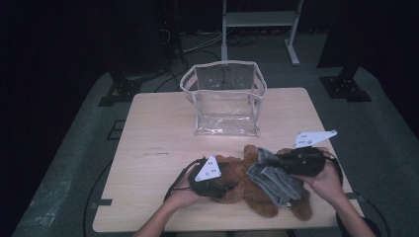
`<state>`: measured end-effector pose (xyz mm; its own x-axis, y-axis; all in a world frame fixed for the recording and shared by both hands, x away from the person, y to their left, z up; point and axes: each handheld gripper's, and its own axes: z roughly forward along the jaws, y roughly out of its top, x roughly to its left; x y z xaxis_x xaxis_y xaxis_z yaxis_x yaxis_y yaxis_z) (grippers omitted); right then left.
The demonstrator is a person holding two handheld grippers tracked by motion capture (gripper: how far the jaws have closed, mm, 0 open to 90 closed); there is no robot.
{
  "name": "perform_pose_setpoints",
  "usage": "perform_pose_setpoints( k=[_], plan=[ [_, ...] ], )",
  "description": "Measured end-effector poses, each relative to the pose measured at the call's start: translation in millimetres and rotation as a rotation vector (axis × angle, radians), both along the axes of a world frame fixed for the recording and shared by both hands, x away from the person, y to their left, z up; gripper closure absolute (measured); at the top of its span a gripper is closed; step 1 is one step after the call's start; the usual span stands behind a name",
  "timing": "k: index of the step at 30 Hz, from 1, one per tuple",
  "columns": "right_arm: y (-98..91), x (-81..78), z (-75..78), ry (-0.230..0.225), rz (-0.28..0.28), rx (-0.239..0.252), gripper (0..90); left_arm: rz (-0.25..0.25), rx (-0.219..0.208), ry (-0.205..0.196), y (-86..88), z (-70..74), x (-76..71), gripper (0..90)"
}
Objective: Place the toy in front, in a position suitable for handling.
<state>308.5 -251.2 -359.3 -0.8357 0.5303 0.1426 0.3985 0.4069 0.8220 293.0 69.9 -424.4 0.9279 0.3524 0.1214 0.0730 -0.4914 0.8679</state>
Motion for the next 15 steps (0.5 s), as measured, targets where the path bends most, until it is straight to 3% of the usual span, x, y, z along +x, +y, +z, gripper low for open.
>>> perform_pose_setpoints(
  k=[3,6,10,12,15],
  plan=[
    [-16.7,1.6,15.5,-0.013,-0.032,0.026,76.7,-0.006,0.007,0.000,3.7,0.8,-2.8,33.1],
    [-18.2,3.4,19.8,-0.017,-0.043,0.033,76.6,-0.006,0.008,0.001,6.3,1.2,-5.5,32.9],
    [-2.9,5.8,2.8,0.030,0.000,0.029,76.5,-0.011,-0.008,0.005,10.2,1.2,-9.9,29.3],
    [18.1,4.6,-23.9,0.072,0.043,0.003,76.2,-0.021,-0.003,-0.010,11.6,7.2,-9.8,21.7],
    [26.1,0.0,-40.6,0.075,0.067,0.030,76.4,-0.003,-0.013,-0.001,13.7,12.4,-7.7,10.7]
  ],
)
